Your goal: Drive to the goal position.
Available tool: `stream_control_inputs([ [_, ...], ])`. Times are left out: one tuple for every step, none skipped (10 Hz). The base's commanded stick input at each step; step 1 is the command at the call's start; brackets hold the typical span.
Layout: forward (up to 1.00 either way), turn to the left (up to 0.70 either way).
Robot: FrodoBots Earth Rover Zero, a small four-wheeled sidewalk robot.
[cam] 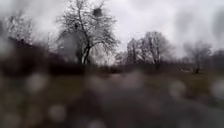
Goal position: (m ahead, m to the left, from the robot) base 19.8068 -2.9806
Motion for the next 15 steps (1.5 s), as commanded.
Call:
stream_control_inputs([
  [0.85, 0.00],
  [0.85, 0.00],
  [0.85, 0.00],
  [0.85, 0.00],
  [0.85, 0.00],
  [0.85, 0.00],
  [0.85, 0.00],
  [0.85, 0.00],
  [0.85, 0.00],
  [0.85, 0.00],
  [0.85, 0.00],
  [0.85, -0.03],
  [0.85, -0.11],
  [0.85, -0.18],
  [0.85, -0.26],
])
